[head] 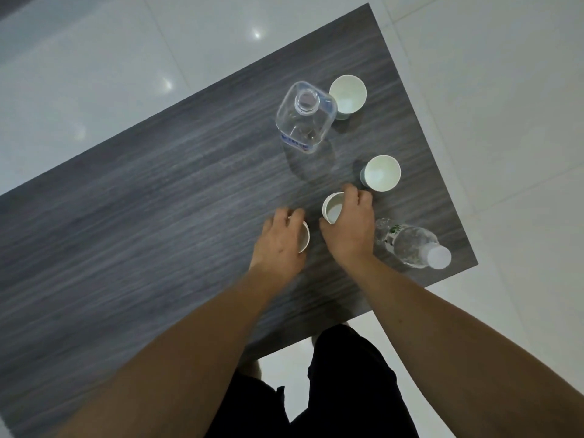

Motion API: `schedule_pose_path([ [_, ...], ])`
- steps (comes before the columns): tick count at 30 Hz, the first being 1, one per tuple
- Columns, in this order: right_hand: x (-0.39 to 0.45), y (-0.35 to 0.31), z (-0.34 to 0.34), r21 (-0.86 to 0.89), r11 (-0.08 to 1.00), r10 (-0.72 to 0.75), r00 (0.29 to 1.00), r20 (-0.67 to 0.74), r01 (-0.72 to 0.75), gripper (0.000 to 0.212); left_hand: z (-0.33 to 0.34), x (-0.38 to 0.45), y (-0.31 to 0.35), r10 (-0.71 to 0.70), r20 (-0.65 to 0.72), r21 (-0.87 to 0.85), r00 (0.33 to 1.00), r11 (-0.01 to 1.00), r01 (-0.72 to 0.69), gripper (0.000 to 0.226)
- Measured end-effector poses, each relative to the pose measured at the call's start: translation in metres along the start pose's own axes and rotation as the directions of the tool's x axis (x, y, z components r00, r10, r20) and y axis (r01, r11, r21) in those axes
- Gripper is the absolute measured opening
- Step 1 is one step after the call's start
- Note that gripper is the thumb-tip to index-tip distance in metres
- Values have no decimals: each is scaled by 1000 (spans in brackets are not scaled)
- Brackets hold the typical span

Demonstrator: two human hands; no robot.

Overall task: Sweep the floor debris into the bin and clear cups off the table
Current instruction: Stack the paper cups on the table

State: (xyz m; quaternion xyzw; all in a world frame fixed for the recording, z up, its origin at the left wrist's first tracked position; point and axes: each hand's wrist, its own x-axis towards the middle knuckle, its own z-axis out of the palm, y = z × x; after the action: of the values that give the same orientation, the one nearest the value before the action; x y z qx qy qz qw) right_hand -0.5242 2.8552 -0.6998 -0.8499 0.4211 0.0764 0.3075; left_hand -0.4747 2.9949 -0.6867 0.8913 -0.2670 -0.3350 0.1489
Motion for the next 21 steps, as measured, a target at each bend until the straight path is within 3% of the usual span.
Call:
schedule_pose_path([
  [4,-7,-10,-14,105,994,32,997,-77,-24,72,-12,-3,9,-58,-20,-28,998,998,58,68],
  [13,-7,-51,-92,167,986,3,983,-186,28,66,-93,-6,45,9,-224,-67,974,997,-24,67],
  [21,-11,-40,-171,190,981,21,966,-259,30,75,-129,-20,91,184,-308,-122,933,965,-231,63],
])
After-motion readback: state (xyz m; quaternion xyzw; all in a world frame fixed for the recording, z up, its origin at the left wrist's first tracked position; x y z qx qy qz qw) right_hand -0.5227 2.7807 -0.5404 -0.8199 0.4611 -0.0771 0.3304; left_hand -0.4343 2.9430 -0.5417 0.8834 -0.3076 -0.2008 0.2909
